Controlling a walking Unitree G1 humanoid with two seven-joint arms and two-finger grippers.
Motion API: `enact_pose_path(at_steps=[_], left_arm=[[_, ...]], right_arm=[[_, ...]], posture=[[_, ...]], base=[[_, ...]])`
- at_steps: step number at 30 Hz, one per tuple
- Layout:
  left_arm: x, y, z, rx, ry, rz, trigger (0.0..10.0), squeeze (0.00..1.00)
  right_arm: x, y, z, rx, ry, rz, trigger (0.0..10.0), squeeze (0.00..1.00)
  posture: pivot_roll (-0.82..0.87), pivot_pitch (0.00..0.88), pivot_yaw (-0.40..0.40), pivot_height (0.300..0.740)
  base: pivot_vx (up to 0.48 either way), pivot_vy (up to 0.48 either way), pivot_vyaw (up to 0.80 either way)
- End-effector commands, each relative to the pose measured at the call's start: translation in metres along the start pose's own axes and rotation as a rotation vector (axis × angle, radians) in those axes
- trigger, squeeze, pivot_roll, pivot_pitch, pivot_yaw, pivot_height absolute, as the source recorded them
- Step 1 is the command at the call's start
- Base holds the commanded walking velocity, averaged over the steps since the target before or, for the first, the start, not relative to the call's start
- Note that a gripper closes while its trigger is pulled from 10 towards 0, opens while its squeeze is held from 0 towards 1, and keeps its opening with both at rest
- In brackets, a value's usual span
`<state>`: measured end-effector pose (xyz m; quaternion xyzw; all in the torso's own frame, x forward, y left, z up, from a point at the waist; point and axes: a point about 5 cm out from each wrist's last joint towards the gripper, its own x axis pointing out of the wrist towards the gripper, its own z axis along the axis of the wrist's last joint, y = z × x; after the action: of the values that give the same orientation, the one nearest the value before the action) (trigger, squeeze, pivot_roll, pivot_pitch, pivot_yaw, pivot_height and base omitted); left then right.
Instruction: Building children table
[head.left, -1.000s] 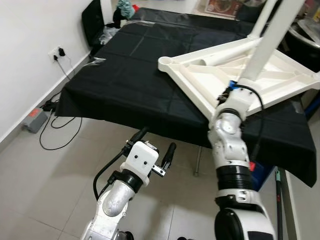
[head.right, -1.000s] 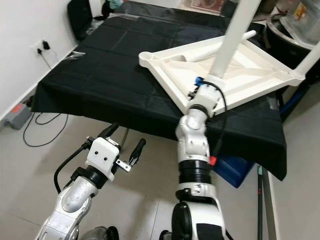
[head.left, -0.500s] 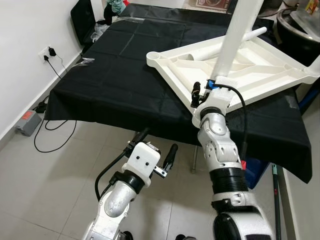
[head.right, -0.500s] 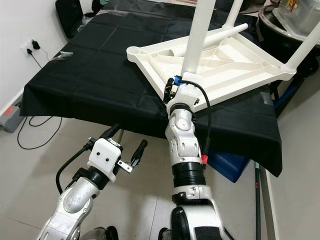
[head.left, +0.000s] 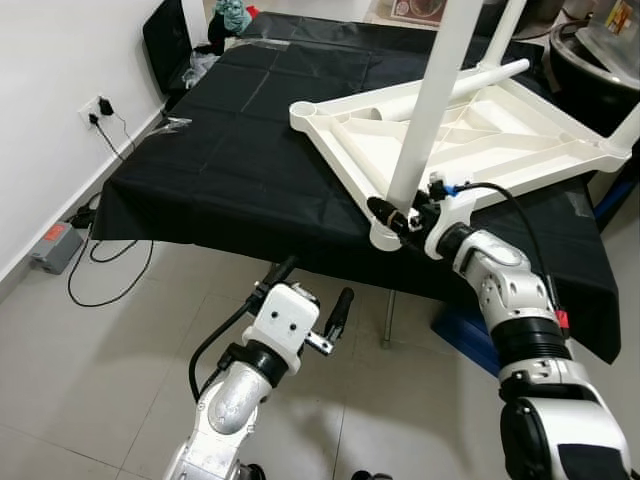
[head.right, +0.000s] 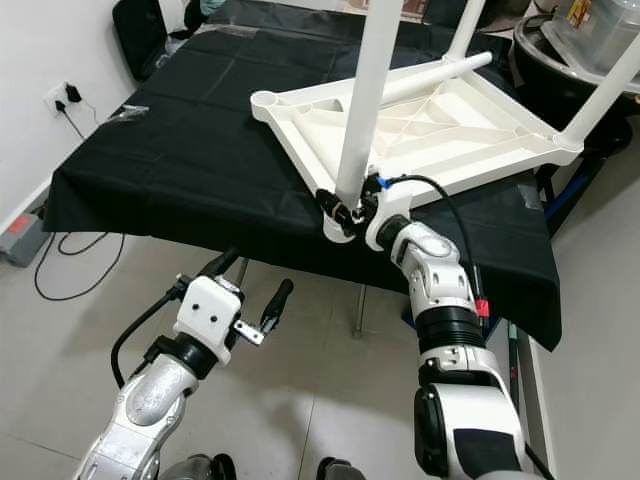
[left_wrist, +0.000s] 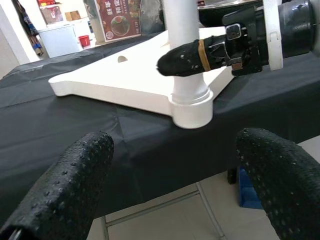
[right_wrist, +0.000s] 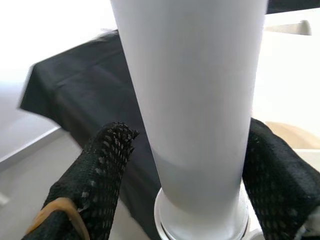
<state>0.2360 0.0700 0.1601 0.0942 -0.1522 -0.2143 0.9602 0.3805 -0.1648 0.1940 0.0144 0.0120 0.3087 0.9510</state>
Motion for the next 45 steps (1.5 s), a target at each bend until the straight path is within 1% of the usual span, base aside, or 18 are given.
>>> enact_pose_path(at_steps=[1, 6, 9, 18, 24, 25, 26, 27, 30, 32, 35, 37, 39, 40, 41, 43, 44, 45], left_arm=[[-0.002, -0.001, -0.003, 0.007, 0.022, -0.002, 10.0, 0.00], [-0.002, -0.001, -0.002, 0.008, 0.023, 0.002, 10.0, 0.00], [-0.002, -0.001, -0.002, 0.007, 0.023, 0.002, 10.0, 0.00], [-0.003, -0.002, -0.003, 0.007, 0.025, 0.001, 10.0, 0.00], [-0.004, -0.003, -0.003, 0.004, 0.027, -0.002, 10.0, 0.00], [-0.004, -0.003, -0.003, 0.004, 0.027, -0.003, 10.0, 0.00], [-0.004, -0.003, -0.004, 0.004, 0.028, -0.003, 10.0, 0.00], [-0.004, -0.004, -0.004, 0.004, 0.028, -0.003, 10.0, 0.00], [-0.004, -0.004, -0.004, 0.004, 0.028, -0.003, 10.0, 0.00], [-0.004, -0.004, -0.004, 0.003, 0.029, -0.001, 10.0, 0.00], [-0.004, -0.004, -0.004, 0.003, 0.029, 0.000, 10.0, 0.00], [-0.003, -0.004, -0.005, 0.001, 0.032, -0.001, 10.0, 0.00], [-0.003, -0.004, -0.005, 0.001, 0.032, -0.001, 10.0, 0.00], [-0.003, -0.004, -0.005, 0.001, 0.034, -0.003, 10.0, 0.00], [-0.003, -0.004, -0.005, 0.001, 0.034, -0.003, 10.0, 0.00], [-0.003, -0.004, -0.006, 0.002, 0.037, -0.007, 10.0, 0.00], [-0.003, -0.004, -0.006, 0.002, 0.037, -0.007, 10.0, 0.00], [-0.003, -0.004, -0.006, 0.005, 0.041, -0.009, 10.0, 0.00]], right_arm=[[0.009, 0.016, -0.011, 0.026, 0.053, 0.112, 10.0, 0.00], [0.021, 0.030, 0.000, 0.029, 0.013, 0.232, 10.0, 0.00], [0.025, 0.033, 0.004, 0.017, 0.000, 0.249, 10.0, 0.00], [0.042, 0.037, 0.023, -0.020, -0.081, 0.176, 10.0, 0.00], [0.045, 0.042, 0.029, -0.039, -0.125, 0.171, 10.0, 0.00], [0.045, 0.043, 0.028, -0.033, -0.123, 0.177, 6.9, 0.00], [0.045, 0.044, 0.027, -0.043, -0.121, 0.188, 3.2, 0.00], [0.045, 0.043, 0.024, -0.044, -0.112, 0.169, 0.0, 0.00], [0.044, 0.043, 0.021, -0.058, -0.108, 0.155, 0.0, 0.00], [0.042, 0.033, 0.011, -0.093, -0.080, 0.008, 0.0, 0.00], [0.038, 0.028, 0.007, -0.078, -0.076, -0.060, 0.0, 0.00], [0.030, 0.017, 0.000, -0.050, -0.072, -0.180, 0.0, 0.00], [0.030, 0.017, 0.000, -0.050, -0.072, -0.180, 0.0, 0.00], [0.025, 0.009, -0.002, -0.042, -0.071, -0.292, 0.0, 0.00], [0.025, 0.009, -0.002, -0.042, -0.071, -0.292, 0.0, 0.00], [0.012, -0.008, -0.002, 0.023, -0.088, -0.590, 0.0, 0.00], [0.012, -0.008, -0.002, 0.023, -0.088, -0.590, 0.0, 0.00], [0.005, -0.012, 0.002, 0.050, -0.114, -0.746, 0.0, 0.00]], posture=[[0.17, 0.179, -0.057, 0.740], [0.17, 0.182, -0.056, 0.740], [0.17, 0.182, -0.056, 0.740], [0.17, 0.172, -0.061, 0.740], [0.17, 0.163, -0.062, 0.740], [0.17, 0.157, -0.064, 0.740], [0.17, 0.157, -0.064, 0.740], [0.17, 0.149, -0.066, 0.740], [0.17, 0.149, -0.066, 0.740], [0.17, 0.142, -0.068, 0.740], [0.17, 0.142, -0.068, 0.740], [0.16, 0.145, -0.067, 0.740], [0.16, 0.145, -0.067, 0.740], [0.16, 0.145, -0.065, 0.740], [0.16, 0.145, -0.065, 0.740], [0.16, 0.146, -0.063, 0.740], [0.16, 0.146, -0.063, 0.740], [0.15, 0.142, -0.061, 0.740]], base=[[0.000, 0.000, 0.00], [0.000, 0.000, 0.00], [0.000, 0.000, 0.00], [0.000, 0.000, 0.00], [0.000, 0.000, 0.00], [0.000, 0.000, 0.00], [0.000, 0.000, 0.00], [0.000, 0.000, 0.00], [0.000, 0.000, 0.00], [0.000, 0.000, 0.00], [0.000, 0.000, 0.00], [0.000, 0.000, 0.00], [0.000, 0.000, 0.00], [0.000, 0.000, 0.00], [0.000, 0.000, 0.00], [0.000, 0.000, 0.00], [0.000, 0.000, 0.00], [0.000, 0.000, 0.00]])
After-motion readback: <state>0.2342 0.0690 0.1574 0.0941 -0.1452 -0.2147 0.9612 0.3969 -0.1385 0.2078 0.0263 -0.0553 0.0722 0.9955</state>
